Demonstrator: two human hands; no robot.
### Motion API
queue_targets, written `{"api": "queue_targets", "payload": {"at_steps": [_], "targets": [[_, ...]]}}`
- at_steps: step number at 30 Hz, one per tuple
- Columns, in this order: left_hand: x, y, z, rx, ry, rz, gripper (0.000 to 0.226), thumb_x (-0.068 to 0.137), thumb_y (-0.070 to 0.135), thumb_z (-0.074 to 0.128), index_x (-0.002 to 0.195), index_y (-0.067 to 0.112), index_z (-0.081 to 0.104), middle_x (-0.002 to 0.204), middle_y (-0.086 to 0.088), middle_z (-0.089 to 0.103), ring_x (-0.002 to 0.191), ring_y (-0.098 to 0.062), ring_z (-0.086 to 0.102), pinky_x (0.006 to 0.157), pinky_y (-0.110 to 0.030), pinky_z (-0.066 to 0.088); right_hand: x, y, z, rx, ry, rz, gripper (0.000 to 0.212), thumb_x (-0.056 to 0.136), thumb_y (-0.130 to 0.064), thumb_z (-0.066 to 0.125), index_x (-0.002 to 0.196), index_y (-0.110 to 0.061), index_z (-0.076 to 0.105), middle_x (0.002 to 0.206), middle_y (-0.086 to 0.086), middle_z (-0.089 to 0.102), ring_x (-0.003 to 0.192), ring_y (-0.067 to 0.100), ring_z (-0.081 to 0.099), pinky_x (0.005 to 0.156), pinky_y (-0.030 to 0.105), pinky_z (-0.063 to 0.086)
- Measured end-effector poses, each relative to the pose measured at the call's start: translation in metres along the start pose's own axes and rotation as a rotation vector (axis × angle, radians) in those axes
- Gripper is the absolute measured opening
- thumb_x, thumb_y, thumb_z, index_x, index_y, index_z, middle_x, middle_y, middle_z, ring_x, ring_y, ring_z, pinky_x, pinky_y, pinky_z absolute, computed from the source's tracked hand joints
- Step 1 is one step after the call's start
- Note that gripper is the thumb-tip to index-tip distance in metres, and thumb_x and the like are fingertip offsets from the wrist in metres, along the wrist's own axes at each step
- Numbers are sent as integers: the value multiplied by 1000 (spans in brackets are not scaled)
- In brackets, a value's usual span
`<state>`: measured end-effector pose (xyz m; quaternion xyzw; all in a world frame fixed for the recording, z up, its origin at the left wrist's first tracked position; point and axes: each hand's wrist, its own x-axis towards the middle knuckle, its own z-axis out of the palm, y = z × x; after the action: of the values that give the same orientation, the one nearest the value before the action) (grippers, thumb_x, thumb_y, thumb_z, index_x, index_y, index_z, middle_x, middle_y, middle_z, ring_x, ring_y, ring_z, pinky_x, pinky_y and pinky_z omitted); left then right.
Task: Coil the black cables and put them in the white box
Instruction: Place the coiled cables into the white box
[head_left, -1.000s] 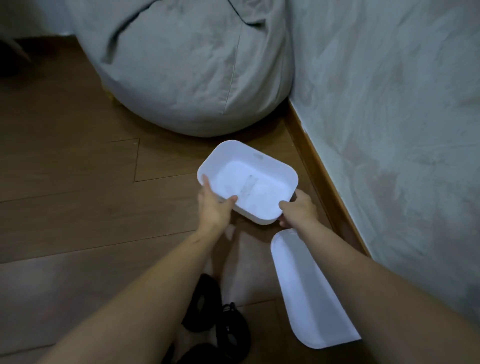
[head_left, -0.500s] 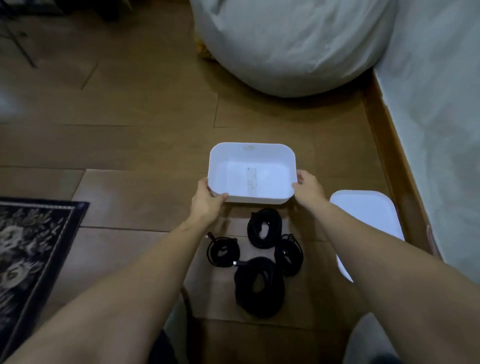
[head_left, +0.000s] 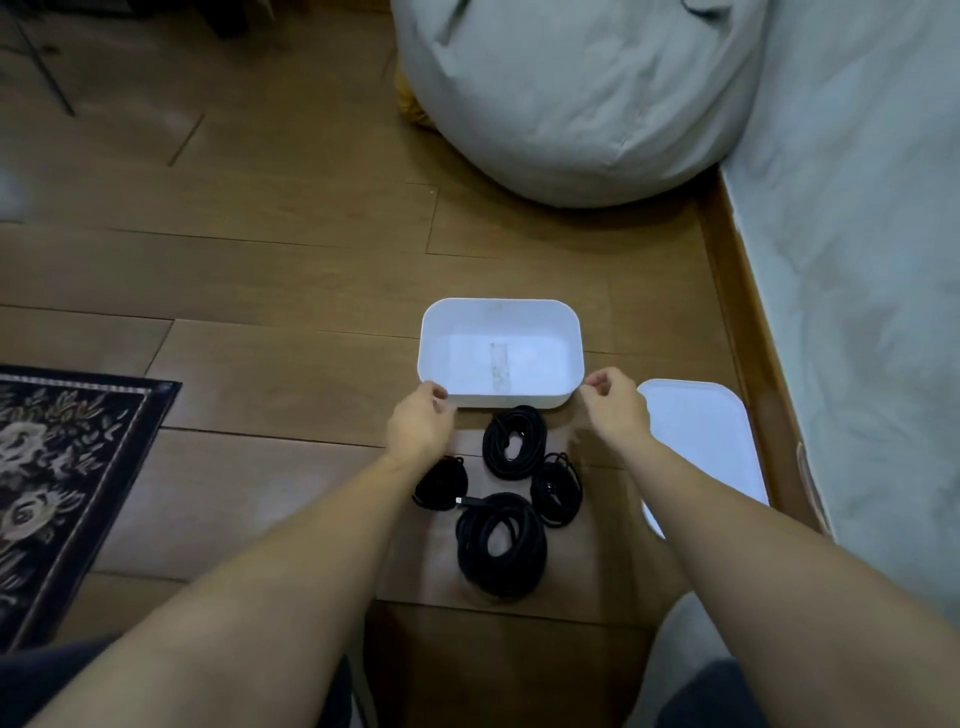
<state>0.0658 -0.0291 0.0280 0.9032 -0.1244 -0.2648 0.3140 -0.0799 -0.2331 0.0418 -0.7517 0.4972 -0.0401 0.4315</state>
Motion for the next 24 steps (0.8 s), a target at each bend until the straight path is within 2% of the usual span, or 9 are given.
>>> {"api": "queue_targets", "payload": {"at_steps": [2,4,5,7,11,14,16,20,24], "targets": [[-13,-1,13,21,-59,73,27,98,27,61,125,22,62,99,5,65,102,-21,64,82,-27,44,-9,8,3,-77,-49,-41,7,97,-28,59,100,-22,62,92,-8,60,94,21,61,67,29,40],[-19,-2,24,11,-120,103,39,95,29,66,133,27,60,107,3,69,108,-20,65,93,-32,50,-14,15,10,-150,-151,-85,12,96,-32,63,106,-26,64,90,-12,61,90,17,63,73,29,42],[-20,-2,29,-4,-137,111,45,94,30,68,137,28,58,115,1,70,112,-21,65,97,-35,51,-15,17,13,-183,-197,-102,22,96,-33,64,117,-26,64,94,-11,63,90,15,63,77,29,42],[-19,-3,38,-26,-164,124,53,93,28,69,144,27,53,128,-2,68,118,-22,63,103,-37,49,-16,19,21,-222,-268,-101,43,97,-34,63,138,-25,56,117,-4,68,106,20,63,84,29,43],[-9,-3,53,-15,-231,164,62,94,25,70,151,22,45,141,-6,61,129,-25,57,105,-35,45,-6,27,38,-236,-367,-74,62,96,-33,66,152,-26,41,142,2,58,130,26,54,101,34,43],[-2,-3,63,-6,-357,168,75,94,27,70,158,24,31,146,-2,55,135,-23,51,97,-25,40,3,31,51,-187,-397,-77,63,94,-24,68,152,-25,41,145,2,56,135,25,51,109,37,42],[0,-2,67,-9,-407,161,83,94,26,71,161,24,22,147,-3,53,135,-21,49,94,-20,35,7,34,56,-114,-410,-55,65,93,-14,69,152,-22,40,146,2,55,137,21,49,109,31,39],[3,-4,68,-15,-405,152,84,91,20,74,160,23,26,142,1,56,132,-19,52,90,-16,35,6,41,61,54,-416,6,67,90,-1,69,150,-19,43,142,1,57,136,16,49,103,25,38],[-8,-12,65,-39,-372,146,92,84,22,80,159,28,28,138,7,61,125,-13,57,84,-9,41,-1,39,58,134,-427,9,68,88,2,70,147,-20,46,141,3,59,135,18,51,112,38,42]]}}
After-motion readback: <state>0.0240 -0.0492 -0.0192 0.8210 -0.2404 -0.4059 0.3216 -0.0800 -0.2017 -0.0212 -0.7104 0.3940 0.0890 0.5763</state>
